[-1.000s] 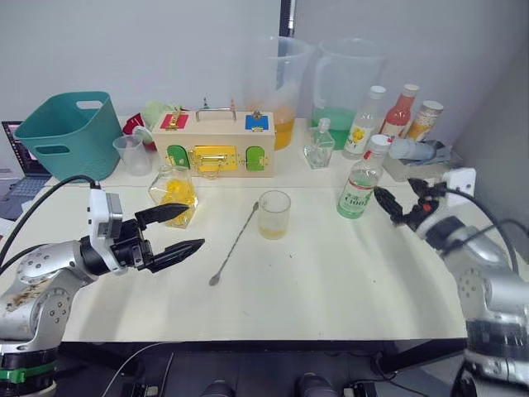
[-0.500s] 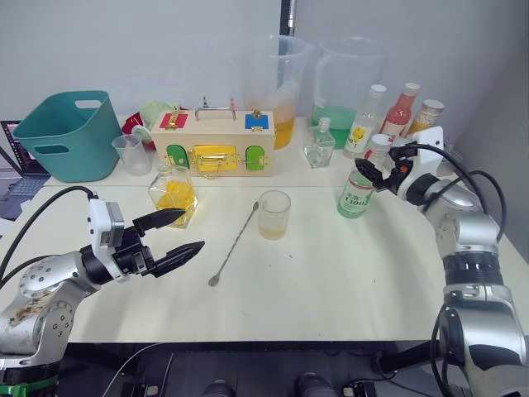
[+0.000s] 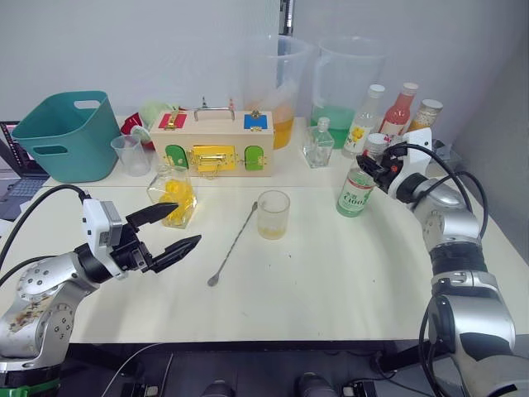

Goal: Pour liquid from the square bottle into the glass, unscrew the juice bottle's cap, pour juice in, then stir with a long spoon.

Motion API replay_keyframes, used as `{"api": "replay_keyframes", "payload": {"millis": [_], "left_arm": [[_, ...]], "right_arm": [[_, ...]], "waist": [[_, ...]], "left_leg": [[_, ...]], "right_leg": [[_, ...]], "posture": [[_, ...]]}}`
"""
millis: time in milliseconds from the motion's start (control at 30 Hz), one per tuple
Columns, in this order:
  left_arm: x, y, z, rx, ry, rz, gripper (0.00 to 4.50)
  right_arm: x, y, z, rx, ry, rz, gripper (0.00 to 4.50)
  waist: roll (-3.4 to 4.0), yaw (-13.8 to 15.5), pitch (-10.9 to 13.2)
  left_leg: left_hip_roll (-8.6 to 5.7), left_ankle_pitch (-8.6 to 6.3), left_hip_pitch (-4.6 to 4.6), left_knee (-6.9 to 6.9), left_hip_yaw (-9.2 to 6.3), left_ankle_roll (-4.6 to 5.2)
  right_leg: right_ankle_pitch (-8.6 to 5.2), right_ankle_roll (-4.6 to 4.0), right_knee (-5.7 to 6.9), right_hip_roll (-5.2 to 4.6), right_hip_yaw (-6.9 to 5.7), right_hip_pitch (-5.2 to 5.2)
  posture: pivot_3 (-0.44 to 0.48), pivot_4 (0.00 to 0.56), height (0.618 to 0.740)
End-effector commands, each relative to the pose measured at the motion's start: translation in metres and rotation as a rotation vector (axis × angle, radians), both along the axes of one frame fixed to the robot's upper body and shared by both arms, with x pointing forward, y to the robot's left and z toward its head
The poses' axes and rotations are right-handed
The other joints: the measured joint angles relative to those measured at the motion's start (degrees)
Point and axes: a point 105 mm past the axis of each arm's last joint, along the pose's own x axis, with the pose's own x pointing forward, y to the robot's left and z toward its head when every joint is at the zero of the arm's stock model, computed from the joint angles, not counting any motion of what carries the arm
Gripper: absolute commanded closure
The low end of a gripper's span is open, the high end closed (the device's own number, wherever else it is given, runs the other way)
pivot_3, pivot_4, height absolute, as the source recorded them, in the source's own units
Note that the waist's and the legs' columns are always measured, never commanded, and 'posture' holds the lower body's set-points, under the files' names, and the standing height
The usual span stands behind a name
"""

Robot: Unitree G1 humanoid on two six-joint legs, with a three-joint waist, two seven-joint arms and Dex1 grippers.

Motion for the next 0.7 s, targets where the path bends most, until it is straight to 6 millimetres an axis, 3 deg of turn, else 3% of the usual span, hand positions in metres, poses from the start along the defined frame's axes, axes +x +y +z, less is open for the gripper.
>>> {"api": "replay_keyframes", "payload": {"millis": [33, 200, 300, 433, 700], "left_arm": [[0.000, -0.003, 0.007, 0.015, -0.035, -0.023, 0.00], [0.002, -0.009, 0.004, 0.024, -0.010, -0.081, 0.00], [0.004, -0.012, 0.003, 0.029, 0.002, -0.109, 0.00], [0.012, -0.015, -0.002, 0.048, 0.021, -0.150, 0.00], [0.014, -0.024, -0.013, 0.092, 0.095, -0.257, 0.00]], "right_arm": [[-0.012, -0.002, 0.036, 0.024, -0.118, 0.022, 3.16], [-0.042, 0.015, 0.053, 0.032, -0.124, 0.174, 3.16], [-0.063, 0.028, 0.053, 0.010, -0.093, 0.272, 3.16], [-0.116, 0.067, 0.050, -0.059, -0.048, 0.520, 3.16], [-0.166, 0.128, 0.027, -0.095, 0.006, 0.736, 3.16]], "waist": [[0.00, 0.0, 0.0], [0.14, 0.2, 0.1], [0.17, 0.2, 0.1], [0.17, 0.3, 0.1], [0.16, 0.0, 0.1]], "left_leg": [[0.00, 0.00, 0.00, 0.00, 0.00, 0.00], [-0.01, 0.00, -0.09, -0.05, -0.02, 0.00], [-0.01, 0.00, -0.11, -0.10, -0.03, 0.00], [0.00, 0.00, -0.10, -0.12, -0.06, 0.01], [0.03, 0.00, -0.01, -0.12, -0.04, 0.01]], "right_leg": [[0.00, 0.00, 0.00, 0.00, 0.00, 0.00], [0.00, 0.00, 0.00, -0.01, -0.01, -0.09], [0.00, 0.00, 0.00, -0.01, -0.02, -0.11], [0.00, 0.00, -0.01, 0.00, -0.05, -0.09], [-0.02, -0.01, -0.03, 0.04, -0.04, -0.04]], "posture": [[0.000, 0.150, 0.740], [0.000, 0.150, 0.740], [0.000, 0.150, 0.740], [0.000, 0.150, 0.740], [0.000, 0.150, 0.740]]}}
